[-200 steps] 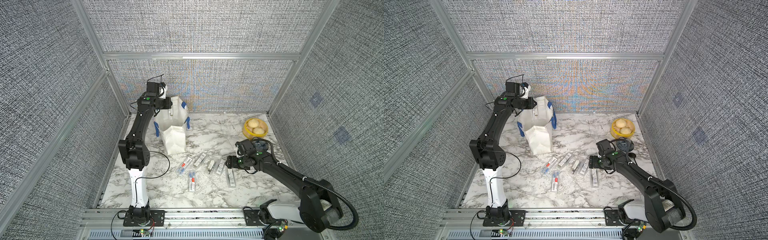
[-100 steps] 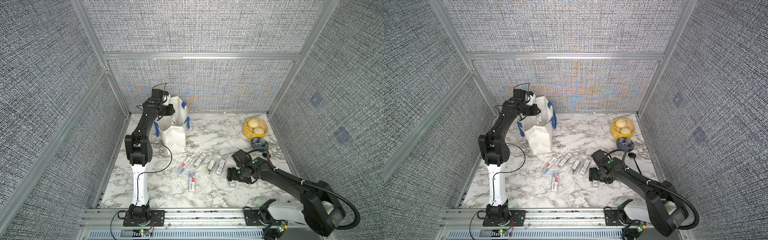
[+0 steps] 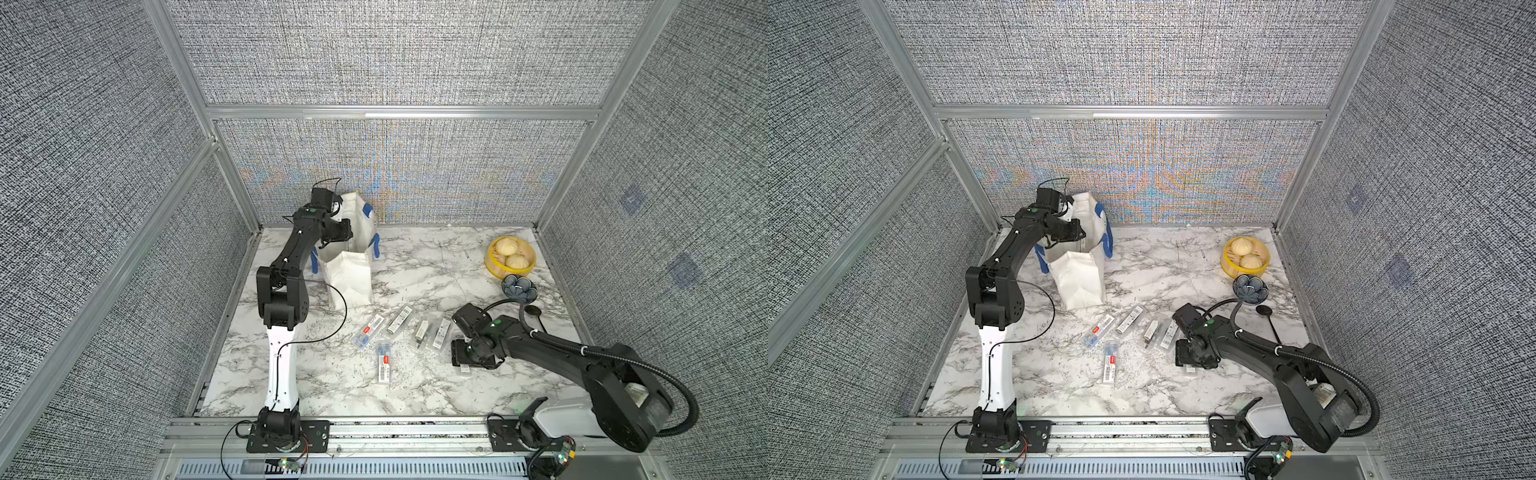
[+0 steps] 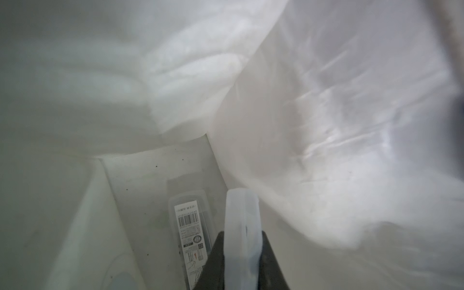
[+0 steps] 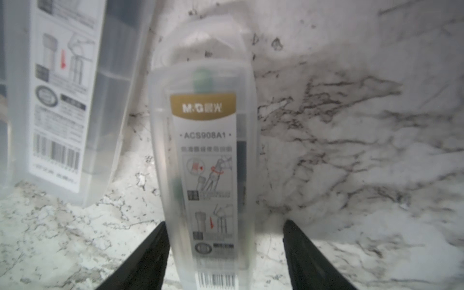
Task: Put the compass set into the canvas bag
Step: Place the compass set in the canvas bag.
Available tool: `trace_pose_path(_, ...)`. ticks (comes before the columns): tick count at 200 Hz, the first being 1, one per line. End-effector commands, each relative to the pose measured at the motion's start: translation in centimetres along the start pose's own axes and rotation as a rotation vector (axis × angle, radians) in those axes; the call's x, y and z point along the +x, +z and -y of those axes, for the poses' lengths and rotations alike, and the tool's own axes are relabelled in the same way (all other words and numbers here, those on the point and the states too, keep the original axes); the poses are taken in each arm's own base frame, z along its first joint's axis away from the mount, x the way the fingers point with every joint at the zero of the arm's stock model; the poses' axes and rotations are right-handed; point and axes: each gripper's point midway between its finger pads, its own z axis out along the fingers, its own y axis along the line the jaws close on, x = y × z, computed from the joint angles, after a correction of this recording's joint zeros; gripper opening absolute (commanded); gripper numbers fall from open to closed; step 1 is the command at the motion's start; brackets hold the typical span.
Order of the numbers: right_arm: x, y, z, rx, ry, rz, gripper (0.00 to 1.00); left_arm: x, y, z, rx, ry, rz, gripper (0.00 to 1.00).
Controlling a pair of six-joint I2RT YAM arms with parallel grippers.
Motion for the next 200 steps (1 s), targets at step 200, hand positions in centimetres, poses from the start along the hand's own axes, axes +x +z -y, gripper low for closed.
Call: trace_pose_path(200, 0.5, 0.0, 0.2, 0.067, -0.08, 0.029, 0.44, -3.2, -10.0, 5.1, 0.045, 0.093, 0.184, 0.39)
